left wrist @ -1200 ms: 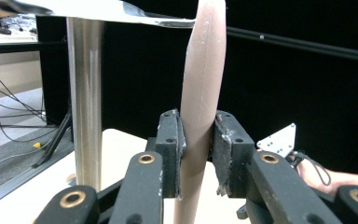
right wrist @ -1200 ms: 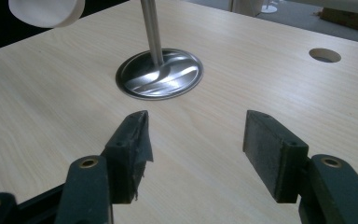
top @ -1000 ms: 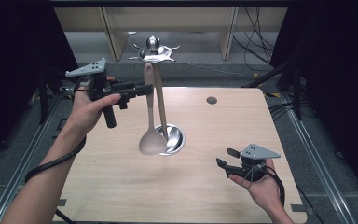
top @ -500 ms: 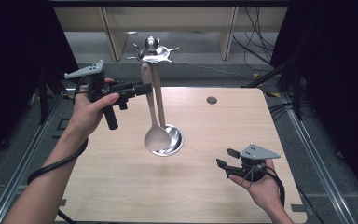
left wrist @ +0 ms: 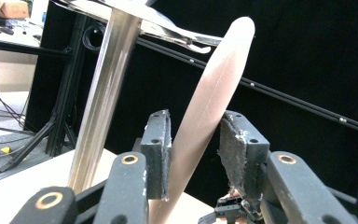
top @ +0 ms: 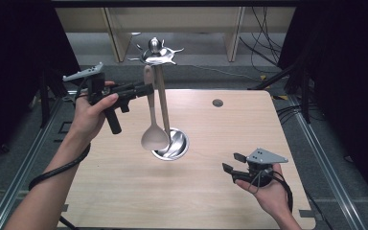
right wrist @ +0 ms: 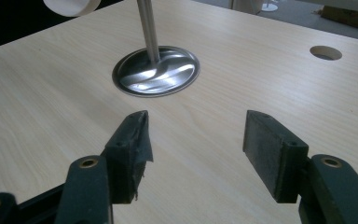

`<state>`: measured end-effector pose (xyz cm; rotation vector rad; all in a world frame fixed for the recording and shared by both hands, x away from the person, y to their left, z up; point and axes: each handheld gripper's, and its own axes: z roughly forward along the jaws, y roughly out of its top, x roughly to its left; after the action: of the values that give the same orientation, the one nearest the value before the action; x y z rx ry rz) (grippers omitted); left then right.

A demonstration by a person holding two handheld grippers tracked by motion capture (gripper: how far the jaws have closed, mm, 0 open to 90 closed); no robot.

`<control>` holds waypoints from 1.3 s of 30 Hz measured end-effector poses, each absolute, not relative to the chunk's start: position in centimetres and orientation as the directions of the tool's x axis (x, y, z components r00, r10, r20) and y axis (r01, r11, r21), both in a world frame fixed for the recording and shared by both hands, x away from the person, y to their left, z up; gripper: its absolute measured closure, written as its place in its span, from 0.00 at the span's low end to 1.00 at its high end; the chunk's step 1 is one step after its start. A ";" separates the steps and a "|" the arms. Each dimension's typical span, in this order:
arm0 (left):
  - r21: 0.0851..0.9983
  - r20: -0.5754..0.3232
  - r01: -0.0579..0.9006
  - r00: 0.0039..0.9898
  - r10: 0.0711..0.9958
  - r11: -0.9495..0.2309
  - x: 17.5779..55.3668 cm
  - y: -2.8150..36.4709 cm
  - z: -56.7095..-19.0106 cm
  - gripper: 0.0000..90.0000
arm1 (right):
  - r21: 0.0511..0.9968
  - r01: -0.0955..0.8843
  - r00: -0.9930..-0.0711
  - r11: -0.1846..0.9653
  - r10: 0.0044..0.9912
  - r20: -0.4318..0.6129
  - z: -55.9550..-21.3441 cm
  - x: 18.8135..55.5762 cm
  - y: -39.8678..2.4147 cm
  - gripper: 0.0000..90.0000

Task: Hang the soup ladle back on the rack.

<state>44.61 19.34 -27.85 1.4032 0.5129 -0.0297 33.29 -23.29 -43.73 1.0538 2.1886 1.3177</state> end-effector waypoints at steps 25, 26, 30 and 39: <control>0.962 -0.262 0.184 0.836 0.483 0.202 43.3 20.2 -27.1 0.56 | 0.863 0.418 -0.650 0.282 0.757 0.067 -43.8 33.2 -23.3 0.46; 0.968 -0.239 0.167 0.830 0.503 0.186 43.1 20.3 -27.1 0.55 | 0.858 0.433 -0.648 0.276 0.757 0.083 -43.7 33.1 -23.2 0.46; 0.986 -0.163 0.108 0.797 0.582 0.129 42.1 20.8 -27.4 0.51 | 0.860 0.430 -0.649 0.276 0.757 0.081 -43.7 33.1 -23.3 0.46; 0.999 -0.034 0.037 0.726 0.687 0.010 39.4 22.3 -30.1 0.44 | 0.866 0.413 -0.646 0.282 0.761 0.061 -43.7 33.2 -23.4 0.46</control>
<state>39.43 22.30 -30.08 1.4931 0.6235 0.5622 33.22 -23.43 -43.74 1.0615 2.1922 1.3120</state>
